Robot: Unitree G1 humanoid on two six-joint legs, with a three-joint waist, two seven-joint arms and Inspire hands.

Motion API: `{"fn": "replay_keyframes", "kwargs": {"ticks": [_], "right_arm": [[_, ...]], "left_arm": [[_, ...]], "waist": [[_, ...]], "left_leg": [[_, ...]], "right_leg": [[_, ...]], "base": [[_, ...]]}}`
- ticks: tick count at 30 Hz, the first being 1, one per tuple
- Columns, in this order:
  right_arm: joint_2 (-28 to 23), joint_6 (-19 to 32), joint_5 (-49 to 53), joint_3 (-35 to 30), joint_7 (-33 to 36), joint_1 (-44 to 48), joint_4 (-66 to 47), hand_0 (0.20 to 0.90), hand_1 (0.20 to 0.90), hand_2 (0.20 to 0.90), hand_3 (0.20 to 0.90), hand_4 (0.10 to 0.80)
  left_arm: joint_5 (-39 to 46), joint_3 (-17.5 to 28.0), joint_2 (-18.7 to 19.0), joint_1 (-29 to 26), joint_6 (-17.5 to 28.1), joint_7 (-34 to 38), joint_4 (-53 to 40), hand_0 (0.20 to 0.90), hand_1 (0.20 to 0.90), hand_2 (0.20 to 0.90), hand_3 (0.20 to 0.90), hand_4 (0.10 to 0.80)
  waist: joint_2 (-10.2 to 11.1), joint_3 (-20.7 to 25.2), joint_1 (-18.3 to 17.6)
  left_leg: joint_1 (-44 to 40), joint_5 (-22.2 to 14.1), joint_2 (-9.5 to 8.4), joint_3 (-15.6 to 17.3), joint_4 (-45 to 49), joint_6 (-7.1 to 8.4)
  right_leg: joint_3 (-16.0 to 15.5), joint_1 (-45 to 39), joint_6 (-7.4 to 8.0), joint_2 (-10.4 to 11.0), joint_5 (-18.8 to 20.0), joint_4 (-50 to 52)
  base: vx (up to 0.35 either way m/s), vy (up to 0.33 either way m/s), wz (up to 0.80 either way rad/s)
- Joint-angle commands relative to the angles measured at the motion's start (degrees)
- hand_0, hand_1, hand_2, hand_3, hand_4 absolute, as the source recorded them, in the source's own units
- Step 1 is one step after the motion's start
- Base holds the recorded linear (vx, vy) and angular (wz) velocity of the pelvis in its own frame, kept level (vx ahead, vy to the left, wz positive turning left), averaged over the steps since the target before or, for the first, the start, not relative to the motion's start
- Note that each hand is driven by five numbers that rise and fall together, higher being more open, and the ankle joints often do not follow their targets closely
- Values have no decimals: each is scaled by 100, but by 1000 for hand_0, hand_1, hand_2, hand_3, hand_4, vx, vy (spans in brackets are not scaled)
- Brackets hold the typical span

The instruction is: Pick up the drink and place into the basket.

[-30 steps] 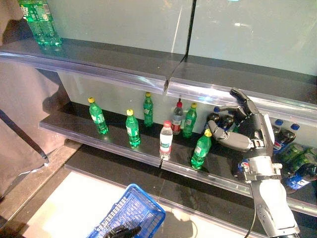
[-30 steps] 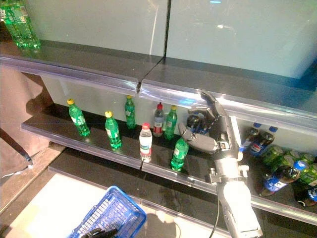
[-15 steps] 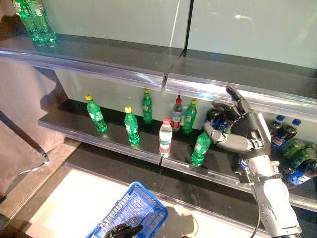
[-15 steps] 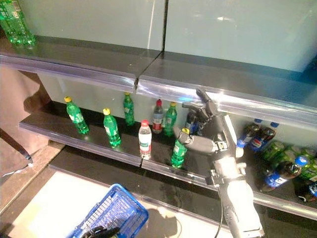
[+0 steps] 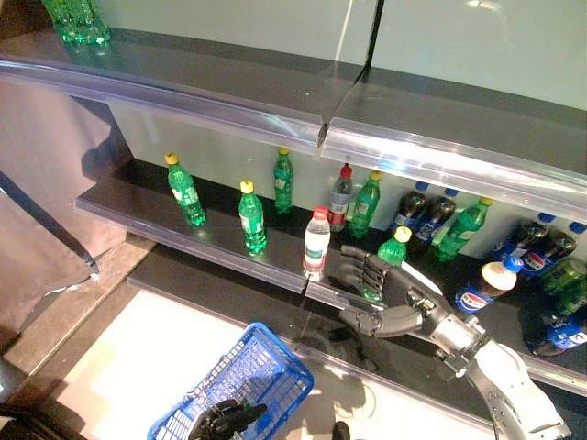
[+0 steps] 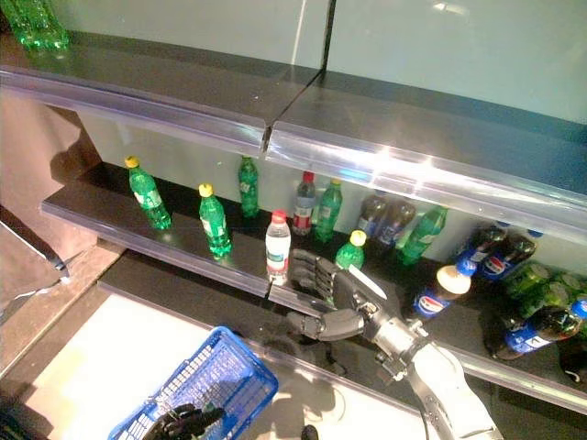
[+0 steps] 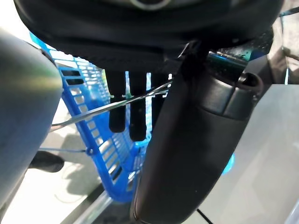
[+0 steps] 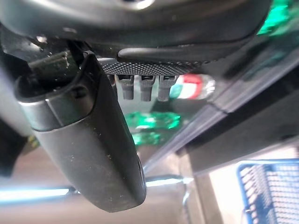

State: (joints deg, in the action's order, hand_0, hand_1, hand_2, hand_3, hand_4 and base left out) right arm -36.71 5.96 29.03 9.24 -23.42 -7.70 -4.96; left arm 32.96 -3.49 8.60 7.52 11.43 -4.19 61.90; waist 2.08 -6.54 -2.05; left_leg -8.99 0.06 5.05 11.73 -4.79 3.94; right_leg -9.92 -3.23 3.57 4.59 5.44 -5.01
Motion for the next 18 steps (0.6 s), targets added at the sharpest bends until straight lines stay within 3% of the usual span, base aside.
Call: {"fn": "replay_keyframes", "kwargs": {"ticks": [1, 7, 11, 18], "right_arm": [[74, 551, 93, -410, -5, 367, -507, 900, 900, 900, 900, 800], [6, 494, -72, -497, 495, 301, -455, 900, 900, 900, 900, 800], [305, 905, -218, -757, 1675, 204, -216, 900, 900, 900, 900, 800], [689, 1333, -476, -945, 2303, 42, -268, 900, 900, 900, 900, 800]], "left_arm": [[-310, -105, 646, 333, 297, -49, 134, 300, 300, 300, 200, 100], [-276, -108, 654, 299, 258, -27, 93, 300, 300, 300, 200, 100], [-243, -108, 553, 359, 369, 5, 128, 300, 300, 300, 200, 100], [-190, -92, 414, 433, 368, 85, 12, 300, 300, 300, 200, 100]], "waist": [[188, 133, 64], [186, 62, 22], [152, 35, -47], [70, -10, -133]], "left_leg": [[272, -229, -243, -147, 310, -178], [322, -204, -231, -151, 346, -174], [314, -207, -241, -118, 315, -188], [355, -229, -267, -78, 330, -224]], "right_leg": [[-271, -266, 63, -59, -665, 449], [-231, -209, 59, -69, -654, 489], [-178, -189, 67, -75, -637, 465], [-101, -109, 83, -51, -624, 467]], "base": [[0, 0, 0], [0, 0, 0], [0, 0, 0], [-14, 33, -5]]}}
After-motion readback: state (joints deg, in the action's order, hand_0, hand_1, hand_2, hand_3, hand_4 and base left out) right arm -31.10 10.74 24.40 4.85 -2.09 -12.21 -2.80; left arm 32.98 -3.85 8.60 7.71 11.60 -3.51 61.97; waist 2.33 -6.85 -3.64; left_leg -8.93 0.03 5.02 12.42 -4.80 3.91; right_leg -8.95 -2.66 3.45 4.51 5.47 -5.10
